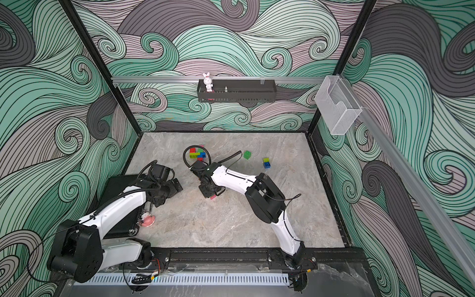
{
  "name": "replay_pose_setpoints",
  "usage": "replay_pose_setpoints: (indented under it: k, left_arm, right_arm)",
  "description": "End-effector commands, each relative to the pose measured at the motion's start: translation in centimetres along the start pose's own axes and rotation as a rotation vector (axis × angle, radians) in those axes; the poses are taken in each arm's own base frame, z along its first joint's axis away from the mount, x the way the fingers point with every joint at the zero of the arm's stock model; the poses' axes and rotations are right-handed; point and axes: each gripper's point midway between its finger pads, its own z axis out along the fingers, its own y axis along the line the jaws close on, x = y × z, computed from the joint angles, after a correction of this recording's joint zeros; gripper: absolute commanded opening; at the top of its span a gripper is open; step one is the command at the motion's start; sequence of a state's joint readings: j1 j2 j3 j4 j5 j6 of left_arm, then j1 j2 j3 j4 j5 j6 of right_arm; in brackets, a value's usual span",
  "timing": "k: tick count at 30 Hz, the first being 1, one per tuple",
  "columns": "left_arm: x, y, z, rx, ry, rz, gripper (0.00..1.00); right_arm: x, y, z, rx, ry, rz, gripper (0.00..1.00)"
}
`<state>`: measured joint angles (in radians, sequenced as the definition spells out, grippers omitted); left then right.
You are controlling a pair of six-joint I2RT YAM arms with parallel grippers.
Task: Assemble the number 4 with lego
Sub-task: Assemble the lego brick with the lego brick.
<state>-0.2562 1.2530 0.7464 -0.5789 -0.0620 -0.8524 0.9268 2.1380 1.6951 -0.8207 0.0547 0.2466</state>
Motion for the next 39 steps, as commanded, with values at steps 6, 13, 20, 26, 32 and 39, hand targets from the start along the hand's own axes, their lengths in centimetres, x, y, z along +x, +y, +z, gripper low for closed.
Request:
replay_pose_setpoints:
  k: [6,13,20,26,32,39]
  left_arm:
    - [0.0,-0.1,0.1,0.002,0.017,0.004,0.99]
    - [0.0,-0.1,0.2,0.006,0.022,0.009,0.99]
    - [0.2,-0.7,0.1,0.029,0.036,0.056,0.99]
    - [0.3,-2.8,-0.7,0.109,0.026,0.189,0.99]
    - [1.5,-5.3,-0.7,0.148,0.044,0.272,0.99]
    - [2.5,-7.2,-0.4,0.151,0.077,0.353,0.99]
  right_arm:
    - [2.1,-0.8,2.0,0.056,0.095,0.024,0.0]
    - [5.2,-1.3,4.2,0.081,0.228,0.023,0.0]
    - [8.6,-2.3,6.9,0.109,0.341,0.043,0.0]
    - [9.9,-3.8,7.0,0.121,0.355,0.1,0.0]
    - [6.8,-4.8,1.3,0.084,0.162,0.294,0.0]
    - [6.5,-6.5,-1.3,0.102,0.076,0.507,0.04]
